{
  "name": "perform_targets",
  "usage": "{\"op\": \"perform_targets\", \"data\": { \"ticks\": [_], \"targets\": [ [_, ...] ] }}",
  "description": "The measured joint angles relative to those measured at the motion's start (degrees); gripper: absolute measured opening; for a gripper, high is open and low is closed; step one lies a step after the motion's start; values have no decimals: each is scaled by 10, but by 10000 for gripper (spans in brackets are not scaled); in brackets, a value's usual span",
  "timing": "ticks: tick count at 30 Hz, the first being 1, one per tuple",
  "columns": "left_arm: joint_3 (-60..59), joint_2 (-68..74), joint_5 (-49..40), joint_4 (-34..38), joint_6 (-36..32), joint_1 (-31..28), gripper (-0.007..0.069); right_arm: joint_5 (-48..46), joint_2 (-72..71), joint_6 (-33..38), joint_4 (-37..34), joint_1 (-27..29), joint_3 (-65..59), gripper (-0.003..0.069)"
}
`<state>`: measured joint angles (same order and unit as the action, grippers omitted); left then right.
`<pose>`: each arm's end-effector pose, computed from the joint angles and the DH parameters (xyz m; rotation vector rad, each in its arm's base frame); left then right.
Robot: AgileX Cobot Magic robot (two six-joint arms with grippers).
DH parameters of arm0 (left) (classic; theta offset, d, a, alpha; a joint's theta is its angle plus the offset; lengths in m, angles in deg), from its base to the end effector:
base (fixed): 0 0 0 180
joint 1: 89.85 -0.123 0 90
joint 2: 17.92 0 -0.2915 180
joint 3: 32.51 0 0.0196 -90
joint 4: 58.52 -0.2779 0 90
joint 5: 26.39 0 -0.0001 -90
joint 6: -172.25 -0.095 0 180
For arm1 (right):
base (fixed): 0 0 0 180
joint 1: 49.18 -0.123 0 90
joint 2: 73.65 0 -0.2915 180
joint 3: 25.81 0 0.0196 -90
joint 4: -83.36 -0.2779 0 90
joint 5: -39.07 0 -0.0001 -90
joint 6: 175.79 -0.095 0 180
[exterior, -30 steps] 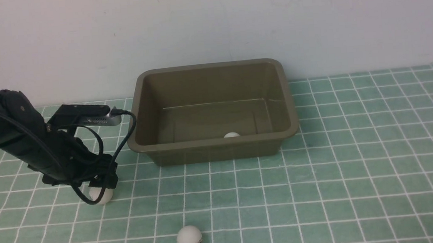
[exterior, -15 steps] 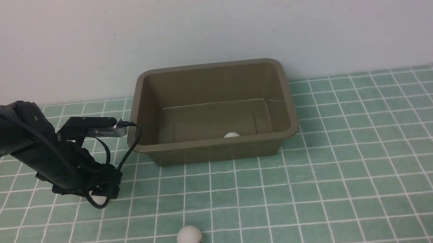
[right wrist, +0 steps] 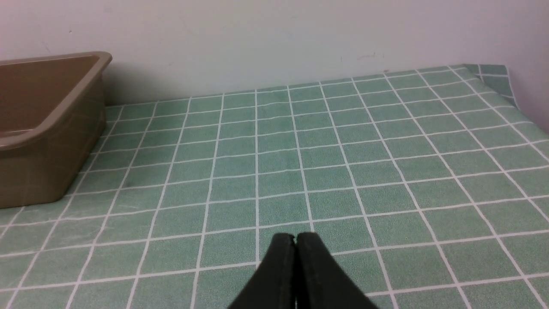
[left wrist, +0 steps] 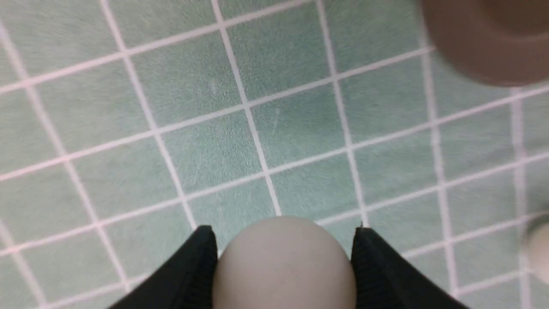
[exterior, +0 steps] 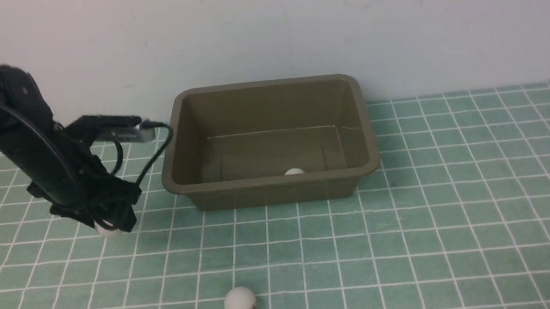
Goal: Put the table tennis balls in the box on the green coffee tablecloth.
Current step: 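Reach for and grasp a ping pong ball on the table beside the basket, then drop the ball into the bin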
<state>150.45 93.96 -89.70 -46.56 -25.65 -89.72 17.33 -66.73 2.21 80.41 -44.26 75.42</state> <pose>0.3912 -0.0185 0.2295 0.3455 2.9477 -0.2525 0.0767 -0.0048 0.1700 0.1448 1.8689 0.0157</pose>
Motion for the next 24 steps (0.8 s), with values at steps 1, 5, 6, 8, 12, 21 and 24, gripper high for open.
{"op": "perform_targets", "data": {
  "ticks": [1, 5, 6, 8, 12, 21, 24],
  "targets": [
    [18, -3, -19, 0, 7, 0, 353, 0, 0, 0, 0, 0, 0, -18],
    [120, -13, -59, 38, 24, 5, 353, -1, 0, 0, 0, 0, 0, -18],
    [135, -13, -59, 46, 26, 13, 353, -1, 0, 0, 0, 0, 0, -18],
    [147, -13, -50, 51, 26, 35, 353, -1, 0, 0, 0, 0, 0, -18],
    [150, -7, 16, 36, 26, 92, 353, -1, 0, 0, 0, 0, 0, -18],
    [159, 78, 120, -14, 42, 164, 353, -1, 0, 0, -1, 0, 1, -18],
    [171, 107, 126, -15, 47, 165, 353, -1, 0, 0, -1, 0, 1, -18]
  ]
}}
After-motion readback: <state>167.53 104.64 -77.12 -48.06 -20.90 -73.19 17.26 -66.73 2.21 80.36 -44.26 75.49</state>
